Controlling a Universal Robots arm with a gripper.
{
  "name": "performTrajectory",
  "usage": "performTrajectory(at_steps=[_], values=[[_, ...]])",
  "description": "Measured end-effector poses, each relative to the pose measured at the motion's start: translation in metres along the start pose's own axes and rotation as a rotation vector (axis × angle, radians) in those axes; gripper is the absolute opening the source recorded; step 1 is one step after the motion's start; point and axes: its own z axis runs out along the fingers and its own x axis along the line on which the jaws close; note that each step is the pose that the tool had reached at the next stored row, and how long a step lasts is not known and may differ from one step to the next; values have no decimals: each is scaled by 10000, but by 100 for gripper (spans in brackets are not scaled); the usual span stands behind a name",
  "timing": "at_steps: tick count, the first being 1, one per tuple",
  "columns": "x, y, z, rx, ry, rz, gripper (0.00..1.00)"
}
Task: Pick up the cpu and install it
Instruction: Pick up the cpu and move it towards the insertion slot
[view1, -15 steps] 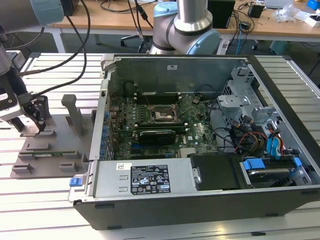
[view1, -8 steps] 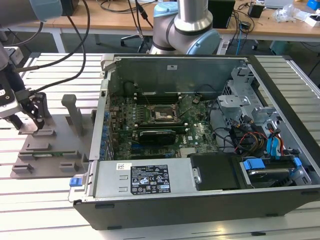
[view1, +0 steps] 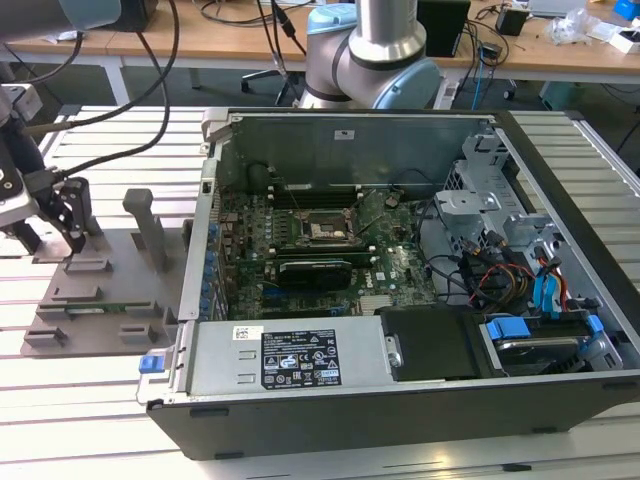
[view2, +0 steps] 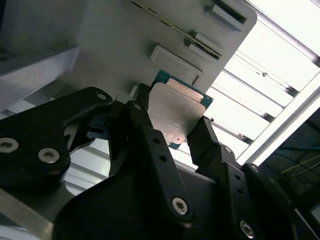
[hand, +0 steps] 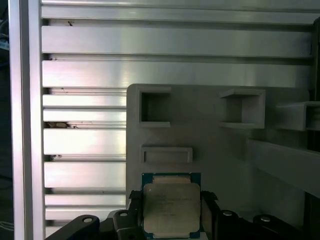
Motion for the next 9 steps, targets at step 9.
performTrajectory(at_steps=[9], values=[[-3,-4,-92,0,-1,0,55]])
